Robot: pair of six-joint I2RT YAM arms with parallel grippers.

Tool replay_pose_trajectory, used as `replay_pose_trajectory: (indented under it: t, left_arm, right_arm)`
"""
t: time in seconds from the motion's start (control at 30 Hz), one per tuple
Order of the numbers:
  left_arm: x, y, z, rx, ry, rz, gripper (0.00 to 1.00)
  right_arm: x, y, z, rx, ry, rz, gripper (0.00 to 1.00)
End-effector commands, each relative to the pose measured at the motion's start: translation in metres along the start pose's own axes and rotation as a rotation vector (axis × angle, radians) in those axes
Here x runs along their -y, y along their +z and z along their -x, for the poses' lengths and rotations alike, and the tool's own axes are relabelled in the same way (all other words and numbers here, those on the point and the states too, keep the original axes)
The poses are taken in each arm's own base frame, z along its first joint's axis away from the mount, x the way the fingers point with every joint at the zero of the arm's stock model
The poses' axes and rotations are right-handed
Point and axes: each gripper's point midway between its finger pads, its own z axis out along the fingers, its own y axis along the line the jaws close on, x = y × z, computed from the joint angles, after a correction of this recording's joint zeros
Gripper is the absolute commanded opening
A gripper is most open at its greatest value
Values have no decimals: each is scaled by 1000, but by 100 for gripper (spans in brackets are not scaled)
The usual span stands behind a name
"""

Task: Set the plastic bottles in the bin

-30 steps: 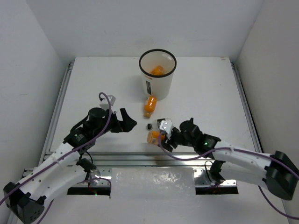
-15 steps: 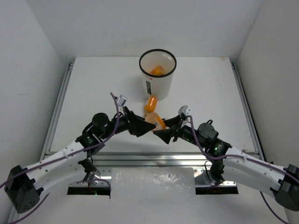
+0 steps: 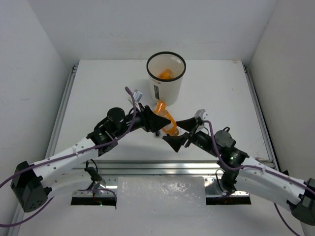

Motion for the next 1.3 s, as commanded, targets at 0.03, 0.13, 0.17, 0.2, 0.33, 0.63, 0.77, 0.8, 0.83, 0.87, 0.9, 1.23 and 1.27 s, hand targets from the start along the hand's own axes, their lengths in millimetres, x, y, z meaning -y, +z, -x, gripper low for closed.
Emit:
replay_pose_trajectory:
  t: [0.03, 0.13, 0.17, 0.2, 0.33, 0.63, 0.77, 0.8, 0.83, 0.87, 0.9, 1.23, 1.27]
  left_arm:
    - [-7, 3, 89, 245, 71, 251, 0]
    - [-42, 17, 137, 299, 152, 505, 0]
    - [-32, 19, 166, 356, 191, 518, 0]
    - [-42, 21, 183, 378, 205, 549, 0]
    - [-89, 56, 223, 367, 226, 631, 0]
    - [-139, 122, 266, 243, 266, 673, 78]
    - [-117, 117, 280, 240, 273, 631, 100]
    - [-103, 107, 286, 253, 279, 621, 100]
    - [-97, 101, 289, 261, 280, 623, 100]
    - [-92, 92, 289, 258, 282, 634, 100]
    - [-86, 85, 289, 260, 282, 638, 100]
    - [-62, -32, 192, 224, 180, 624, 100]
    - [-54, -45, 190, 242, 184, 612, 100]
  right_arm:
    - [57, -26, 17, -9, 83, -407, 99]
    - [105, -80, 0, -57, 224, -805, 99]
    - [109, -92, -2, -66, 217, -842, 99]
    - [112, -97, -6, -63, 212, -859, 99]
    - [109, -104, -10, -60, 227, -831, 99]
    - [96, -53, -62, -236, 353, -763, 99]
    - [102, -24, -81, -235, 543, -875, 99]
    - [102, -17, -80, -192, 666, -927, 99]
    - [107, -18, -96, -208, 709, -996, 99]
    - [111, -22, -103, -202, 739, -1058, 99]
    - [112, -18, -103, -176, 789, -1088, 99]
    - [118, 16, -136, -86, 993, -1440, 98]
    - [122, 17, -147, -95, 979, -1473, 97]
